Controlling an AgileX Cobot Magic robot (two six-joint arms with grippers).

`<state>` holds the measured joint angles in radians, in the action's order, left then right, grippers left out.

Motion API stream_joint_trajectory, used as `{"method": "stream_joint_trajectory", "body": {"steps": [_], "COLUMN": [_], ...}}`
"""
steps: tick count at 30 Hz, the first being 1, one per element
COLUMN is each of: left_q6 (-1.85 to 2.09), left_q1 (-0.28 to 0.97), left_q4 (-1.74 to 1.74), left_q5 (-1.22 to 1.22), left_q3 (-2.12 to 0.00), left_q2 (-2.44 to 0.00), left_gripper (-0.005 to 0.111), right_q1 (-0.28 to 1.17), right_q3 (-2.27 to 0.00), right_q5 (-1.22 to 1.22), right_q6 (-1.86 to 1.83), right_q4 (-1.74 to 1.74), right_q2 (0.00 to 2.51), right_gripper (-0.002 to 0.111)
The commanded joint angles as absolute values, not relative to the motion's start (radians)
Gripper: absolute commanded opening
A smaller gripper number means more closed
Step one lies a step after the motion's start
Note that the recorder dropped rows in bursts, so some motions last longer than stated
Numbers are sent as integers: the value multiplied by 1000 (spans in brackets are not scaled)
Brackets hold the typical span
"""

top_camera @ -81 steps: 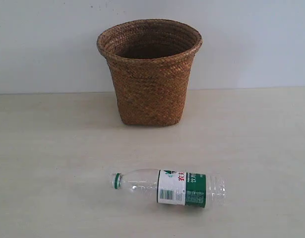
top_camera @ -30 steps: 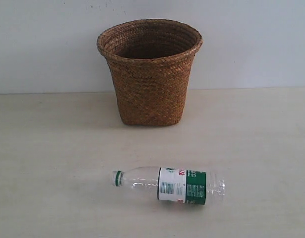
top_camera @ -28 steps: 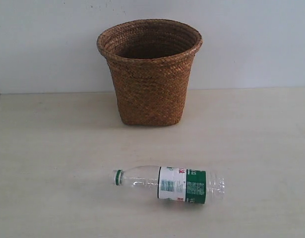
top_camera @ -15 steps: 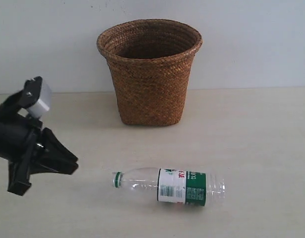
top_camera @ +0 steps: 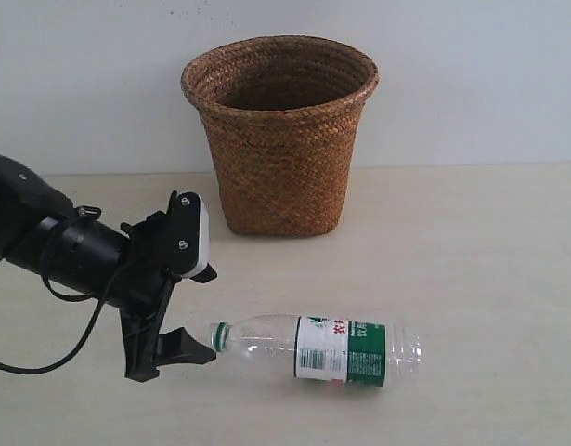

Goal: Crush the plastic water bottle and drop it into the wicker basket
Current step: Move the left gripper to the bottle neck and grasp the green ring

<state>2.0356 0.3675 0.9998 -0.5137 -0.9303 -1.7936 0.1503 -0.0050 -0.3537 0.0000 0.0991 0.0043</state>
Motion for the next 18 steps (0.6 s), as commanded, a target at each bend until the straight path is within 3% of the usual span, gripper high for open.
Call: {"method": "stream_joint_trajectory", "body": {"steps": [1, 18], "left_q6": [2110, 2134], "left_q1": [373, 373], "left_q4": [1005, 1021], "left_q5": [-552, -611], "left_q3": [-961, -1040], "left_q2": [-1851, -1997], "left_gripper": [84, 83], "right_q1": [150, 150], "right_q3": [0, 0], "right_q5": [-346, -346], "right_q6": [0, 0], "right_q4": [97, 97], "right_q2": [0, 0], "right_gripper": [0, 0]}}
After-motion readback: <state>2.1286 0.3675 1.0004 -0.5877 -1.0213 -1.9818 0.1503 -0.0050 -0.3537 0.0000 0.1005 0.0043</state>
